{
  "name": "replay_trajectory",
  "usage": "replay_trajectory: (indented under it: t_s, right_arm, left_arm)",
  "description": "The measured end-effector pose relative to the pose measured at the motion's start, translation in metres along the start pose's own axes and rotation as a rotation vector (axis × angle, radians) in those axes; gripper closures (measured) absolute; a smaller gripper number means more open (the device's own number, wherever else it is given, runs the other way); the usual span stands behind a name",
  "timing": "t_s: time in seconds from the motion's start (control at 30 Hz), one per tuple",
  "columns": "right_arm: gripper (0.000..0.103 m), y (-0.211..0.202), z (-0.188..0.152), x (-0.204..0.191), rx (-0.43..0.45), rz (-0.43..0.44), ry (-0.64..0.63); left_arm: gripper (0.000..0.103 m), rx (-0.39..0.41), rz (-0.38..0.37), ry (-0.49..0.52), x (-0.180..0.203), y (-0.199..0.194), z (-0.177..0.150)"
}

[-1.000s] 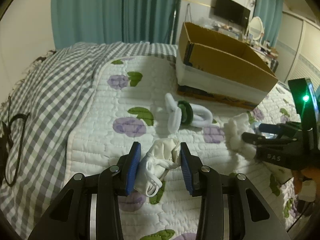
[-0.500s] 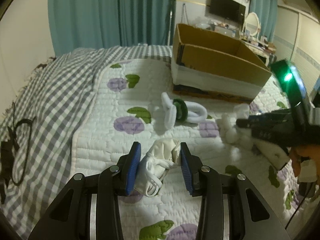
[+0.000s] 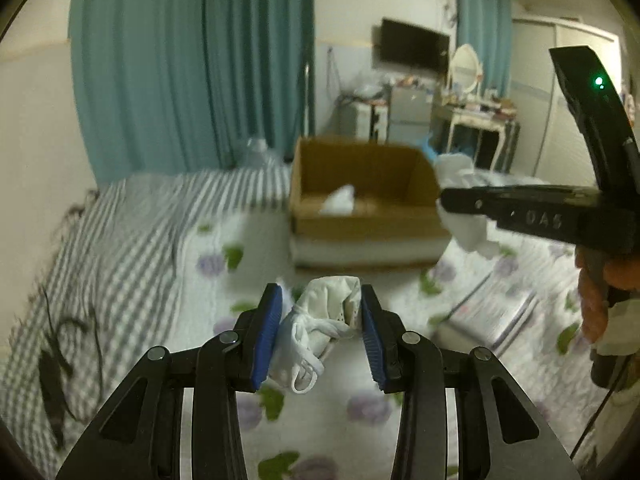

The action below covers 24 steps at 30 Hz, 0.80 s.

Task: Organize soft objects
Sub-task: 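Carry the mask and tissues into the box and open both grippers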

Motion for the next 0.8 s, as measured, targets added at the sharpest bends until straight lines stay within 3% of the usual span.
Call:
replay_trajectory:
  t_s: [0.2, 0.37, 0.57, 0.67, 0.8]
  right_arm:
    - [0.083, -0.046, 0.059, 0.008, 0.093, -0.089, -0.111]
    - [0.083, -0.035, 0.090, 0.030, 0.105, -0.090, -0.112]
    - [0.083, 0.033, 0.090, 0.071, 0.044, -0.001, -0.015]
    - [0.083, 0.058, 0.087, 0.082, 0.031, 0.071, 0.038]
    - [0.082, 0.082, 0.088, 0.085, 0.019, 0.084, 0.048]
  left_arm:
    - [0.065, 0.098, -0.039, 0.044, 0.027, -0.011, 0.073]
    - [0.065, 0.097, -0.066, 0.025, 0.037, 0.031, 0.117]
    - [0.065, 0.048, -0.004, 0.054, 0.040, 0.108, 0.132]
    - [0.065, 0.026, 0.036, 0.073, 0.038, 0.140, 0.126]
    - [0.062, 0.008, 0.074, 0.075, 0.029, 0.162, 0.115]
Point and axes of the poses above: each gripper's, at about its wrist camera, not at the fingertips, and y roughly the way its jaws point, x to its right, z to its top, the point moved 10 cm from there along y, roughly the way its jaws point, and after that the axes turned 7 degrees about -x, right-handed, at the moved point
